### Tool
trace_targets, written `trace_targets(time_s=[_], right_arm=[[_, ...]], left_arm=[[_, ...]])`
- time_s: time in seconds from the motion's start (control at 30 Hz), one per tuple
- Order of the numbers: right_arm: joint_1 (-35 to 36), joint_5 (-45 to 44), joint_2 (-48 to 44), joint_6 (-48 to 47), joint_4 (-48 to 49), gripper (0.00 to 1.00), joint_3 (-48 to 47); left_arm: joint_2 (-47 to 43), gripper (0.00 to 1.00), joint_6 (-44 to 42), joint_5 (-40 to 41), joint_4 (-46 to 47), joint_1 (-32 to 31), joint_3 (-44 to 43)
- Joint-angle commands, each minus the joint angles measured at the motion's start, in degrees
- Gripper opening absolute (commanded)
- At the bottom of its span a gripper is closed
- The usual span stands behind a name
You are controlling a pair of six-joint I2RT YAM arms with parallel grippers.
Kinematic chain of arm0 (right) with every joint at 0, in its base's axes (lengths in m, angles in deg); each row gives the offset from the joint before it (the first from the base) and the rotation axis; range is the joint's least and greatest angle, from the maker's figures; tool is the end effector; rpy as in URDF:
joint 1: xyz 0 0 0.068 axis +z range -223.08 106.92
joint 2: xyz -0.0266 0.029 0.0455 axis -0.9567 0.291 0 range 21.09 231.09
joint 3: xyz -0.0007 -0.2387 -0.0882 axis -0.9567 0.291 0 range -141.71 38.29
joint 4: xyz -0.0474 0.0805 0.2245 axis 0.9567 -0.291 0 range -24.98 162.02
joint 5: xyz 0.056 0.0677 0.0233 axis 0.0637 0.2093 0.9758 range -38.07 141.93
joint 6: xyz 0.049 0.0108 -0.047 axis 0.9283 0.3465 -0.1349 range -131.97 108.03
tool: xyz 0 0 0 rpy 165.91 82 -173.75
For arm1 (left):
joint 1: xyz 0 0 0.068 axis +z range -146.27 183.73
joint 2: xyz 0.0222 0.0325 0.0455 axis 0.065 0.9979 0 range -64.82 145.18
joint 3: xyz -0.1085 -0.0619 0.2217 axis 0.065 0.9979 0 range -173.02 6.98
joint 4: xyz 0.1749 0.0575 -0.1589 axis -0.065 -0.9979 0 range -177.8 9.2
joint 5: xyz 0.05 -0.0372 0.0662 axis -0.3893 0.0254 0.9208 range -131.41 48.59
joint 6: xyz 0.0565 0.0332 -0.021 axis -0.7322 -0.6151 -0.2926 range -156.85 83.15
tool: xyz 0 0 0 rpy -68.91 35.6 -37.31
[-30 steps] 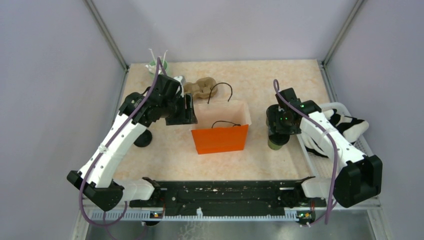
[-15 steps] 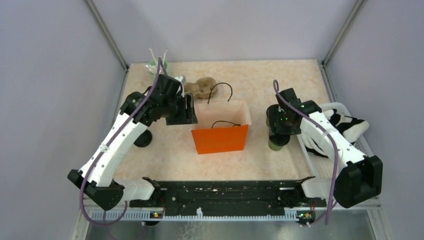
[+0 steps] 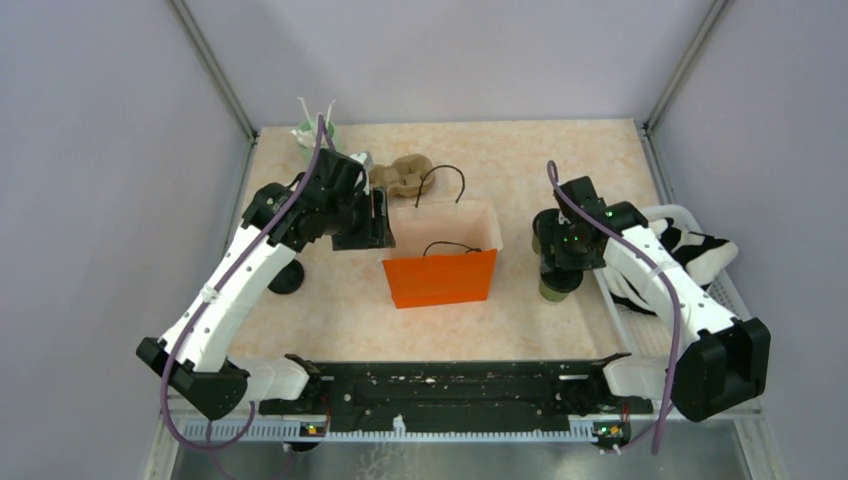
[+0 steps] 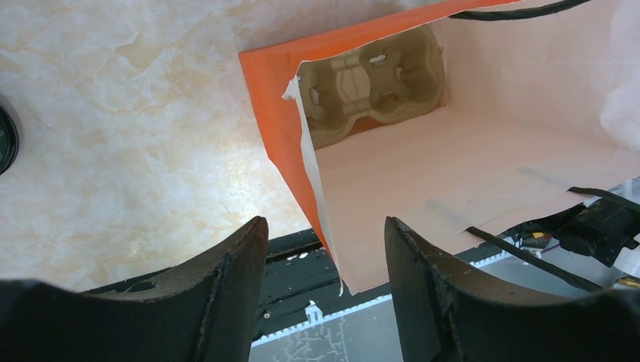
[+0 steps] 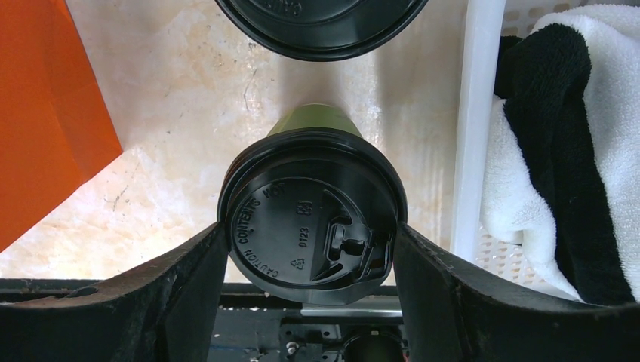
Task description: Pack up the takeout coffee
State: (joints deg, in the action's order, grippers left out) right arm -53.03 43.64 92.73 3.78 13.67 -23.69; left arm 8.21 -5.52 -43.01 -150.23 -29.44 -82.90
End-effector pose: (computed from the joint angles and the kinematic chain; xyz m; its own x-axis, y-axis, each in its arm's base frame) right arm 0.2126 0.0691 0.2477 -0.9167 -0.0486 -0.3967 -0.0413 0.9988 -0.0270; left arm 0.1880 -0.1248 0.3677 -0.8596 -0.0591 -0.5076 0.1337 0.9327 -0.3349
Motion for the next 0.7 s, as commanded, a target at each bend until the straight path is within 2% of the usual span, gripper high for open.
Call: trace_targets(time_s=[0.0,0.27,0.43,0.67], right_arm=[[-0.35,-0.32,-1.75,-1.10,0.02,0.73,-3.67],[-0.31,3.15,-3.75,-5.16,-4.31,0.73,-11.00],[-0.36,6.22,-6.69,-8.25,-7.04,0.73,-19.36],[-0.28,19.33,-10.53,-10.14,-4.63,0.70,-32.14]], left_arm=[[0.27,0.65,-1.01,0.81,1.53,0.10,0.46],[1.58,0.59,-1.51,1.08,1.54,0.11,-0.41],[3.17,0.41,-2.70,3.49,1.08,0.12,-1.73],[4.24,0.21,-6.66,6.75,2.74,0.09,-3.44]])
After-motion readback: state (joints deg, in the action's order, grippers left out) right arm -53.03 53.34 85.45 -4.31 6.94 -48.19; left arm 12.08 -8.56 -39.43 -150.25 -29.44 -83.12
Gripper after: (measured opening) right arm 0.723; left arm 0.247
